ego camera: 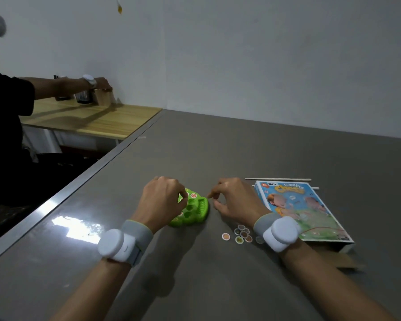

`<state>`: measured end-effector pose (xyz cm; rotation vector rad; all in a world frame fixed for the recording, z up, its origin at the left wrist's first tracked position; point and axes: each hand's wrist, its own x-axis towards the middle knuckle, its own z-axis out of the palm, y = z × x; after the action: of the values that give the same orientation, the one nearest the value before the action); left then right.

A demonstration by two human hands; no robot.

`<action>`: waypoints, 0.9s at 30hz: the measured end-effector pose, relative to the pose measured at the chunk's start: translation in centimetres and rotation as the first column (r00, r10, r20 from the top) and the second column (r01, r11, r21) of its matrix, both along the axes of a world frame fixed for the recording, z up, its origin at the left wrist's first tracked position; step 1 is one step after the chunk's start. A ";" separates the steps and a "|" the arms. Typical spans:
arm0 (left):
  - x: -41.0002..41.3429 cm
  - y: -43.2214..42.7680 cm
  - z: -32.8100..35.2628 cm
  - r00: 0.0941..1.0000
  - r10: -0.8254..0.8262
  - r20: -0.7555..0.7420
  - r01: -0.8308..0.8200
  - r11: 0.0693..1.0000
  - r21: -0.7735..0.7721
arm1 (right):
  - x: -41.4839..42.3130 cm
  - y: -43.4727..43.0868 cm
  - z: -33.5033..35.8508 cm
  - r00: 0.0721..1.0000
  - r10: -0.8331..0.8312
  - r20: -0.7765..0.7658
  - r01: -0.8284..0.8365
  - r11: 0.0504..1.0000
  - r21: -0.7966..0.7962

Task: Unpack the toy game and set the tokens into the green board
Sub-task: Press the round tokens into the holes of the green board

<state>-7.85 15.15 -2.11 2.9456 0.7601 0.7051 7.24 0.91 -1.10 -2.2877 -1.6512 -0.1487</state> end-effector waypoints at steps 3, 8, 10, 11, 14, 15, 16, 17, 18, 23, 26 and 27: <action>0.2 -2.3 0.2 0.999 -0.051 -0.005 0.051 0.999 0.014 | 0.0 -2.5 0.5 1.000 -0.029 0.010 0.029 0.999 -0.024; 0.2 -6.3 0.1 0.986 -0.153 -0.059 0.154 0.988 0.005 | -0.9 -6.9 0.5 0.998 -0.070 0.000 0.069 0.996 -0.053; 0.3 -7.4 -0.1 0.978 -0.194 -0.082 0.192 0.981 -0.031 | -1.1 -8.1 0.5 0.997 -0.080 0.007 0.080 0.995 -0.061; 0.4 -7.9 -0.3 0.973 -0.210 -0.095 0.207 0.978 -0.037 | -1.2 -8.7 0.5 0.996 -0.085 0.009 0.086 0.994 -0.071; 0.7 -8.9 -1.0 0.965 -0.224 -0.138 0.225 0.974 -0.005 | -1.4 -10.0 0.1 0.996 -0.092 0.017 0.094 0.991 -0.098; 0.8 -9.2 -1.2 0.964 -0.222 -0.149 0.224 0.975 -0.003 | -1.4 -10.4 0.0 0.995 -0.094 0.015 0.095 0.990 -0.100; 0.9 -9.4 -1.5 0.963 -0.218 -0.159 0.220 0.975 -0.003 | -1.5 -10.6 -0.1 0.995 -0.094 0.013 0.095 0.990 -0.102; 0.9 -9.6 -1.6 0.962 -0.214 -0.167 0.217 0.976 0.002 | -1.5 -10.7 -0.2 0.996 -0.093 0.013 0.094 0.990 -0.104; 1.0 -9.8 -1.7 0.962 -0.210 -0.175 0.215 0.977 0.008 | -1.5 -10.8 -0.3 0.996 -0.094 0.014 0.095 0.990 -0.103; 1.3 -9.9 -2.0 0.965 -0.191 -0.178 0.195 0.981 0.008 | -1.5 -10.4 -0.7 0.996 -0.081 0.044 0.085 0.992 -0.099; 1.3 -9.9 -1.9 0.967 -0.192 -0.168 0.196 0.981 0.006 | -1.5 -10.2 -0.8 0.996 -0.068 0.051 0.073 0.993 -0.094; 1.4 -9.9 -1.9 0.968 -0.192 -0.160 0.196 0.981 0.006 | -1.5 -10.2 -0.9 0.997 -0.064 0.050 0.069 0.993 -0.093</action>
<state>-6.49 5.26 -3.96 3.0673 0.4626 0.4728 5.72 -9.29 -1.99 -2.4285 -1.6381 -0.1430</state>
